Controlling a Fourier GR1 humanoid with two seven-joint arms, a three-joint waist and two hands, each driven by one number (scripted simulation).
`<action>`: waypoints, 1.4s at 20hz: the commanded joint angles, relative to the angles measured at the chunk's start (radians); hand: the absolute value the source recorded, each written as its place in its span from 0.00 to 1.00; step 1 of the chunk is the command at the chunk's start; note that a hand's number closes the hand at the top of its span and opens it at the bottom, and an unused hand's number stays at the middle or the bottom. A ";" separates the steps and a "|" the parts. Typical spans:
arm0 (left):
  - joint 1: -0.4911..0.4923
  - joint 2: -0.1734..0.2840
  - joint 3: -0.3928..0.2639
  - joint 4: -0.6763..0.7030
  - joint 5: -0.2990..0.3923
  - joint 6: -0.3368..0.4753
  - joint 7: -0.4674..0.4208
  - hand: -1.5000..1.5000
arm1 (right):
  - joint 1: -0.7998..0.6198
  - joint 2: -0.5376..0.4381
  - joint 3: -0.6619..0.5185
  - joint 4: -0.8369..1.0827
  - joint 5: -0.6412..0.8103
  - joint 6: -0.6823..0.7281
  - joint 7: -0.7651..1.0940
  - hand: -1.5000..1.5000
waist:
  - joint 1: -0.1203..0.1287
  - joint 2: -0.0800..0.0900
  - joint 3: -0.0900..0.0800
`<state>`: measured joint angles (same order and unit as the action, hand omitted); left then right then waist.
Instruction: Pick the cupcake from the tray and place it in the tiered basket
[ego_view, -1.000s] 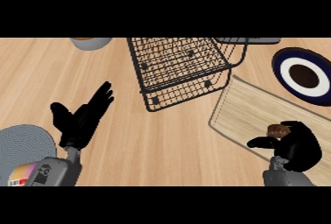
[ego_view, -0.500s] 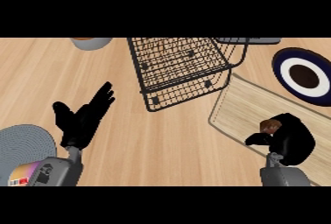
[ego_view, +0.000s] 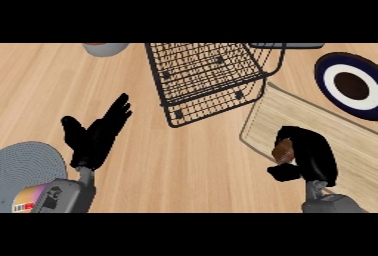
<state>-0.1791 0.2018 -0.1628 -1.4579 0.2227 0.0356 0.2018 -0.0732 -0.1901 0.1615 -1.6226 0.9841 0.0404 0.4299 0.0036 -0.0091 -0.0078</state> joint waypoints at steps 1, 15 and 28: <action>0.077 0.012 0.008 -0.037 0.005 -0.012 -0.030 0.50 | 0.002 -0.054 -0.054 -0.218 -0.209 0.214 -0.042 1.00 | -0.013 -0.001 0.006; 0.028 -0.032 0.009 -0.021 -0.031 0.003 -0.013 0.50 | -0.370 -0.194 -0.410 -0.643 -0.673 0.516 0.313 1.00 | -0.007 0.006 0.007; -0.002 -0.014 0.038 -0.028 -0.030 -0.049 0.008 0.50 | -0.992 -0.201 -0.204 -0.102 -0.538 0.454 0.488 1.00 | 0.022 0.012 0.006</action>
<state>-0.1802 0.1803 -0.1296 -1.4746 0.1935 0.0041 0.2177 -0.9106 -0.4126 -0.0895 -1.8989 0.3990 0.5175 0.8700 0.0150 0.0002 -0.0017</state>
